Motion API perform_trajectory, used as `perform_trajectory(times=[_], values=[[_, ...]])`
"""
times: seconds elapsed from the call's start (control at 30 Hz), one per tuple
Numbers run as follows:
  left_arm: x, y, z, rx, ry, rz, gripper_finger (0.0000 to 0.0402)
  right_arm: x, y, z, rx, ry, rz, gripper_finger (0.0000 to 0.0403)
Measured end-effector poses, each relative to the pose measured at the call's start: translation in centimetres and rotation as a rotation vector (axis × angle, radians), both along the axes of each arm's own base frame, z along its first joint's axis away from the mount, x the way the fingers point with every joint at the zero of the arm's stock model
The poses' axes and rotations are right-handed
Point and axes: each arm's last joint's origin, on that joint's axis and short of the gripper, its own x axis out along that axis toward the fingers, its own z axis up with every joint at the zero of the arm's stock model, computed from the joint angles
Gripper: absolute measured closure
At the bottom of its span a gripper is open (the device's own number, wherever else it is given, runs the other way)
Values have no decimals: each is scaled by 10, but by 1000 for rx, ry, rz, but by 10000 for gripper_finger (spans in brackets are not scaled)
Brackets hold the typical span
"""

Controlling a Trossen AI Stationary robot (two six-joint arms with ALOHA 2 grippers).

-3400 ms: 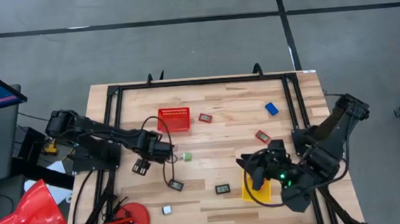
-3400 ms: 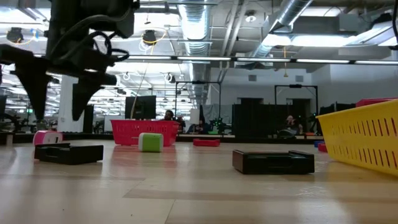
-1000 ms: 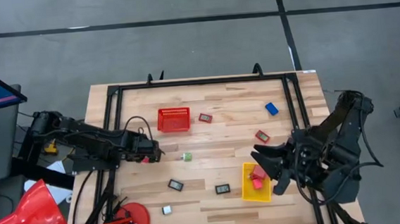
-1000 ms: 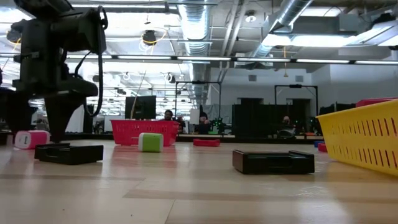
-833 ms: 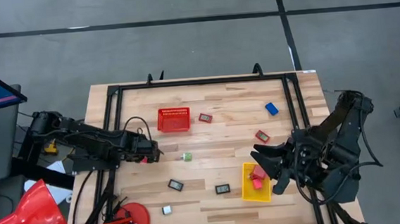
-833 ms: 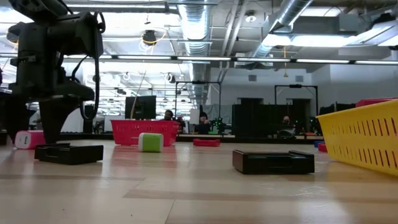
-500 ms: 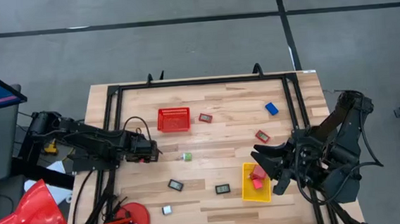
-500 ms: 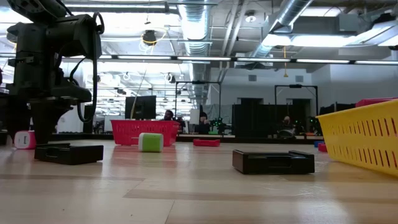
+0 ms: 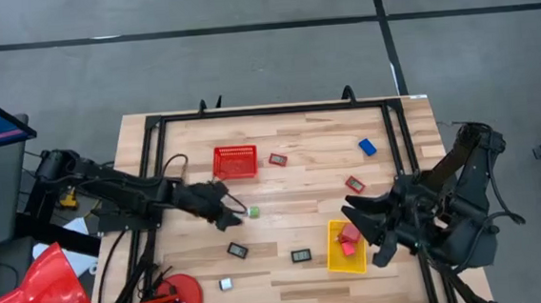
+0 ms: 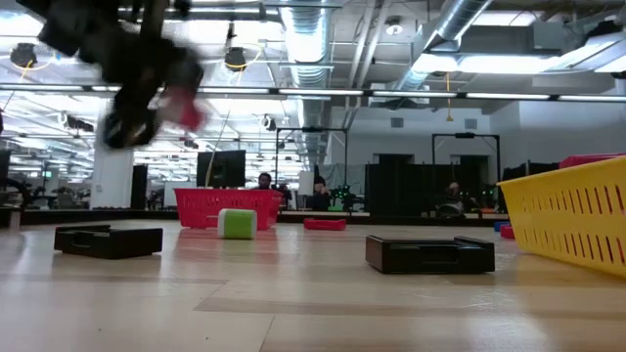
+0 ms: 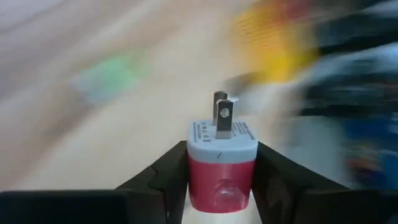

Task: Pick & Place Office items
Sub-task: Put the pink charger adapter into the yellow basket

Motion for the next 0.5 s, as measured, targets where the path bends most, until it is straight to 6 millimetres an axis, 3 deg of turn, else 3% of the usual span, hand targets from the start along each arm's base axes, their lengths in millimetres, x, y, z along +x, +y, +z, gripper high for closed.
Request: perform_trajectory(times=[0.07,0.23,0.43,0.5], values=[[10,-6,10,1,-137,-40,266,0,-1,3,-9,0,-12,246],[44,-30,39,152,-288,-188,271,-1,-1,9,-34,4,-22,246],[102,-62,52,400,-325,-367,266,-2,-3,18,-48,-3,-25,246],[120,-68,47,463,-293,-413,266,-3,-3,21,-46,-8,-24,246]])
